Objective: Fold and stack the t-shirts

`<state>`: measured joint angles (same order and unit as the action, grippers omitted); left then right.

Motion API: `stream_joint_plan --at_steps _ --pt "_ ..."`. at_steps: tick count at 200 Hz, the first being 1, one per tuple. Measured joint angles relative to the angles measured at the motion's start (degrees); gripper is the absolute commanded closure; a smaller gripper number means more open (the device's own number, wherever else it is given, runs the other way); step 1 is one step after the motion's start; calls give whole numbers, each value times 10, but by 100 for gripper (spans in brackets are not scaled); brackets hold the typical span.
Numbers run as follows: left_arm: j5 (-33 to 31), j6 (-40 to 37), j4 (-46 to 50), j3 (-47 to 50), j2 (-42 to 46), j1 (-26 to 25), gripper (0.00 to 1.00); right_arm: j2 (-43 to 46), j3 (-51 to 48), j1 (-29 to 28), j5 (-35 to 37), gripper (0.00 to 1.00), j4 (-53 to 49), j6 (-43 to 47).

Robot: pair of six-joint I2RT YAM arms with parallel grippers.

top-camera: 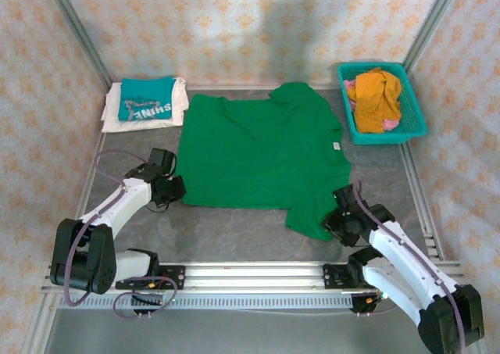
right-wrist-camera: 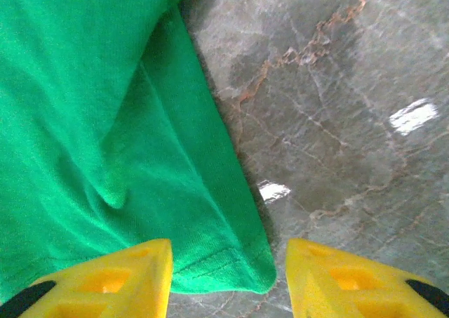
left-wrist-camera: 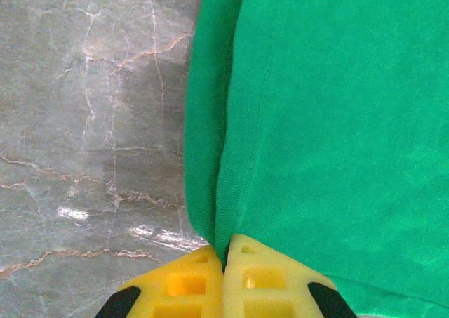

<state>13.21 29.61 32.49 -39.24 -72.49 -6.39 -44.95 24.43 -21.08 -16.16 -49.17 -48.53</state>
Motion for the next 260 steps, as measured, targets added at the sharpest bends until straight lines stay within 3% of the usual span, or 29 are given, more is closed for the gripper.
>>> stream_joint_plan --at_steps 44,64,83,97,110,170,260 --pt "1 0 0 0 -1 0 100 -31 -9 -1 -20 57 18 -10" --pt "1 0 -1 0 -4 0 100 -36 -18 -2 -26 62 34 -16" --pt "3 0 -2 0 -4 0 100 -44 -23 -2 -30 76 45 -23" --pt "3 0 -2 0 -4 0 100 -53 -23 -2 -29 93 47 -24" --pt "3 0 -2 0 -3 0 100 -55 -22 -2 -26 100 46 -28" --pt "-2 15 7 2 10 0 100 -3 6 -2 7 100 13 -36" --pt "-15 53 43 34 144 0 100 43 130 -2 26 100 -56 -40"
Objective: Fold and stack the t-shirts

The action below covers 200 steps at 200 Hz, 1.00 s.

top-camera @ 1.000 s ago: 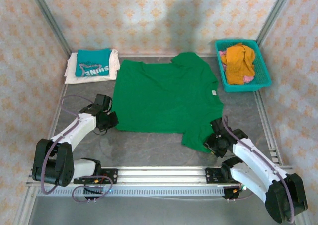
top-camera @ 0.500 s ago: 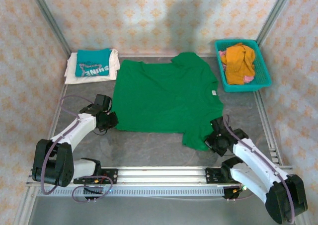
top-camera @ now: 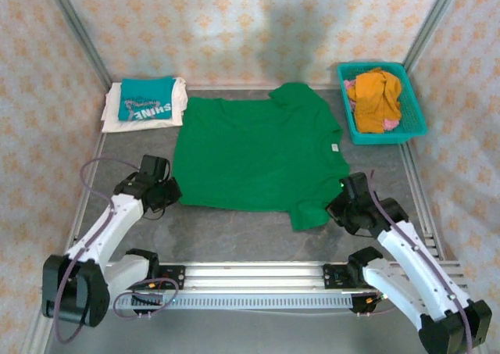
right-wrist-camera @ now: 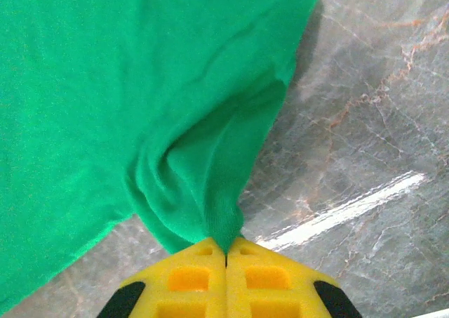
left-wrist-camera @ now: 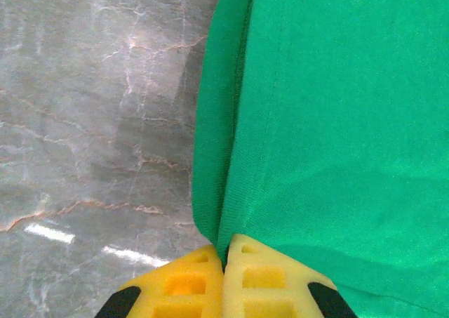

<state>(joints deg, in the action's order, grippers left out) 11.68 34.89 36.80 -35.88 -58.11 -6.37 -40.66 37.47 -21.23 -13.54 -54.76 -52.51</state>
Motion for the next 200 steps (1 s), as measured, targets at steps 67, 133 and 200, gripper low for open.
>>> stream_joint_plan --at_steps 67,133,200 --pt "-1 26 29 30 87 0 100 98 30 0 21 100 -40 -2" --pt "-2 18 29 -65 10 4 100 -34 115 11 62 100 42 57" --pt "-1 -21 9 -151 -139 37 100 -177 151 75 58 100 150 131"
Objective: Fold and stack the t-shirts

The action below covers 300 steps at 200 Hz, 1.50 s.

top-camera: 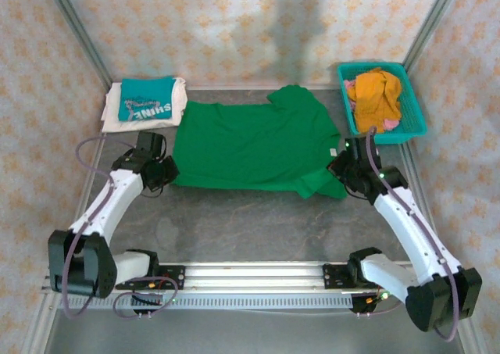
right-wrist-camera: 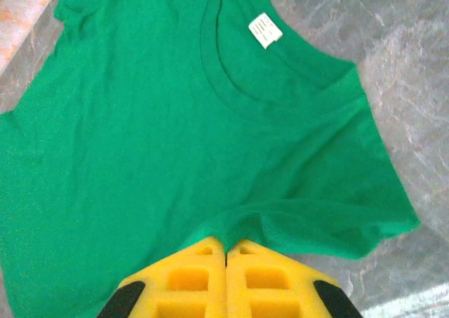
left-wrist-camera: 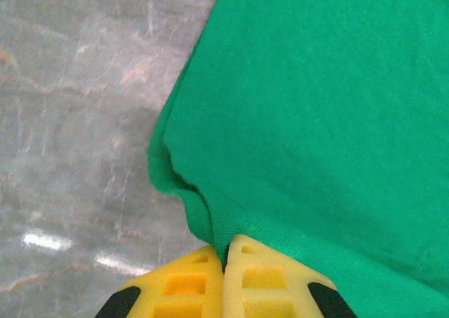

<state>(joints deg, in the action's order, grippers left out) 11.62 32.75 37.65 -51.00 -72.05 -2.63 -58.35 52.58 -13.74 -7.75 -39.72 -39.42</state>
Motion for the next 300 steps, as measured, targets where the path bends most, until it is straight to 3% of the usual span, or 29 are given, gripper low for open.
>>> stream_joint_plan --at_steps 176,192,208,235,252,270,300 --pt "-9 -89 -29 -144 -210 16 100 -200 96 30 -17 100 109 63" --pt "-19 -94 -29 -172 -239 16 72 -231 116 33 -19 88 124 64" --pt "-30 -98 -29 -214 -278 19 64 -277 154 41 -24 67 132 68" --pt "-58 -104 -34 -294 -343 32 59 -376 258 65 -41 65 144 74" --pt "-68 -104 -43 -301 -344 38 57 -390 277 72 -45 65 154 85" --pt "-70 -104 -56 -266 -310 38 56 -365 258 70 -58 65 161 95" --pt "-63 -104 -65 -146 -204 21 57 -255 131 52 -79 64 171 97"
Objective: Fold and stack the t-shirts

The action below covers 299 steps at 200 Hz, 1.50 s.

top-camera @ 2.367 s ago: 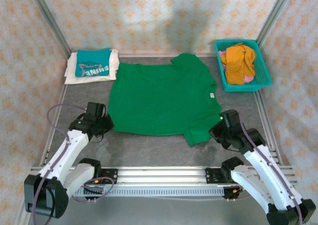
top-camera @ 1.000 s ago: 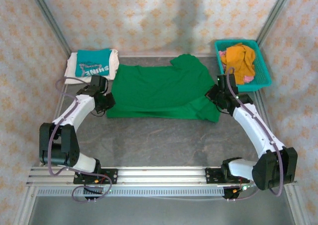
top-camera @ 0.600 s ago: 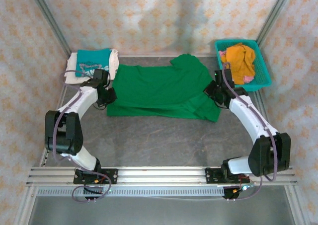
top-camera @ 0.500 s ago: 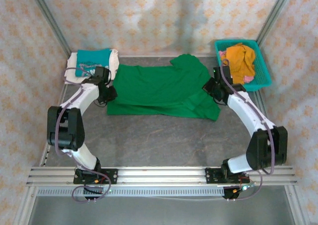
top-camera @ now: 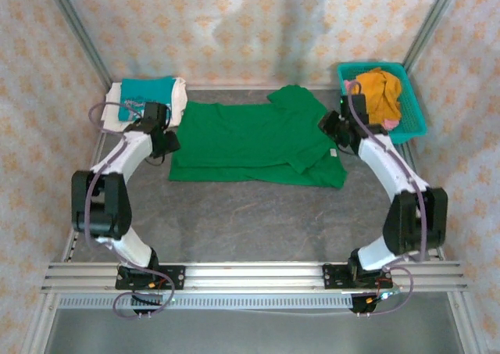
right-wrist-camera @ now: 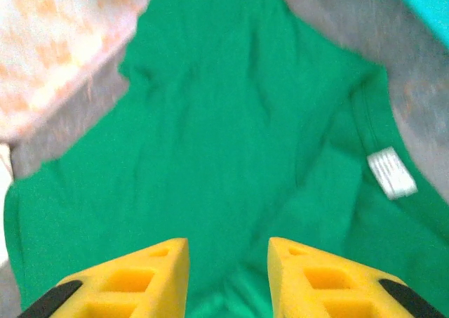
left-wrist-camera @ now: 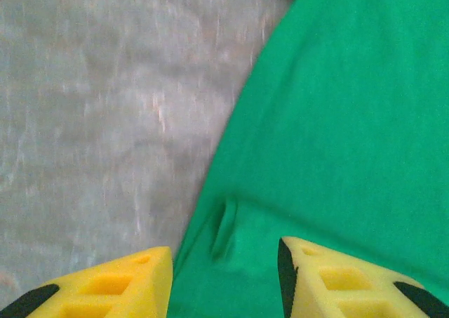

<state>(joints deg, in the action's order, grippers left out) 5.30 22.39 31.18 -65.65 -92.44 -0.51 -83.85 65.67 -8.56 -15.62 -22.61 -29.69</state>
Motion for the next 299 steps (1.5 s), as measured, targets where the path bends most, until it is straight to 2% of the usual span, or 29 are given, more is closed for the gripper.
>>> stream_joint_plan --at_steps 21,47,86,130,148,168,204,236,274,299 --pt "14 0 0 51 23 -17 57 45 -78 -16 -23 63 0 -8" --pt "30 0 0 75 3 -30 58 23 -131 -19 -53 63 7 -23" --pt "43 0 -10 70 -43 -37 59 -61 -134 -21 -80 63 48 -47" --pt "48 0 -19 50 -48 -55 59 -126 -127 -30 -95 63 95 -68" --pt "48 0 -22 48 -48 -55 59 -141 -127 -32 -97 68 116 -81" --pt "47 0 -22 48 -48 -55 59 -149 -127 -33 -97 80 132 -94" --pt "47 0 -23 49 -48 -55 59 -150 -121 -33 -86 93 145 -108" --pt "47 0 -26 54 -48 -55 59 -155 -94 -33 -72 98 144 -109" --pt "47 0 -28 54 -48 -55 59 -193 0 -40 -43 98 114 -85" --pt "43 0 -30 55 -48 -55 59 -231 75 -45 -26 91 84 -64"
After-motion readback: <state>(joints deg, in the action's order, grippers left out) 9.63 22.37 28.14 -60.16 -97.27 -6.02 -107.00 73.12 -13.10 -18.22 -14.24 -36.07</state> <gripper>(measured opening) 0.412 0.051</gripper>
